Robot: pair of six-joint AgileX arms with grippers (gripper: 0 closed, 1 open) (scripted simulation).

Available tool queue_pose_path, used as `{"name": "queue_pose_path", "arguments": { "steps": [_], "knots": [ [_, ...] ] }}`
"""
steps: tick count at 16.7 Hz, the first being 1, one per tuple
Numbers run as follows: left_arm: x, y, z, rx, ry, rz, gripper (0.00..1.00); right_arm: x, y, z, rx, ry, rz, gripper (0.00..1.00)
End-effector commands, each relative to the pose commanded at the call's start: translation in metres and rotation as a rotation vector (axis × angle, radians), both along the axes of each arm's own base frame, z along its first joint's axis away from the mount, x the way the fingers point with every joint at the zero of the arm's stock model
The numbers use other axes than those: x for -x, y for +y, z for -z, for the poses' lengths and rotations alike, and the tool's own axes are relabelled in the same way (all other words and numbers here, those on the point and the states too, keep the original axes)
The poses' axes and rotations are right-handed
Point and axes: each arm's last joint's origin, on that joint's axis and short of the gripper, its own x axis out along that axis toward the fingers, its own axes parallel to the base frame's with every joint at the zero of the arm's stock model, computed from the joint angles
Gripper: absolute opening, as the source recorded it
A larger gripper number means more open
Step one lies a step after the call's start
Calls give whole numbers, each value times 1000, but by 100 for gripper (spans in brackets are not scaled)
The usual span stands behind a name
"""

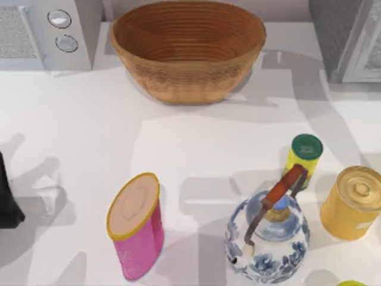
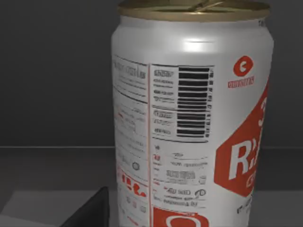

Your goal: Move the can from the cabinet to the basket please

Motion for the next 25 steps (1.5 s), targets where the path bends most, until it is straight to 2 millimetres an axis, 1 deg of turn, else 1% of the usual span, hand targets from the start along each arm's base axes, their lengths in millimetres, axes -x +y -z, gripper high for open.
{"name": "queue_pose_path", "arguments": {
  "steps": [2,6,8,10,15,17,20,25],
  "knots": [
    [0,0,0,0,0,0,100,-5,14,2,-1,-1,0,100],
    [0,0,0,0,0,0,100,-6,14,3,0,3,1,100],
    [0,0,0,0,0,0,100,-10,15,2,-1,1,1,100],
    [0,0,0,0,0,0,100,-21,16,1,-1,-1,0,100],
    [0,0,0,0,0,0,100,-59,16,1,-1,-1,0,100],
    [0,0,0,0,0,0,100,-66,15,1,-1,-1,0,100],
    [0,0,0,0,0,0,100,-66,15,1,-1,-1,0,100],
    [0,0,0,0,0,0,100,-66,15,1,-1,-1,0,62]
  ]
}}
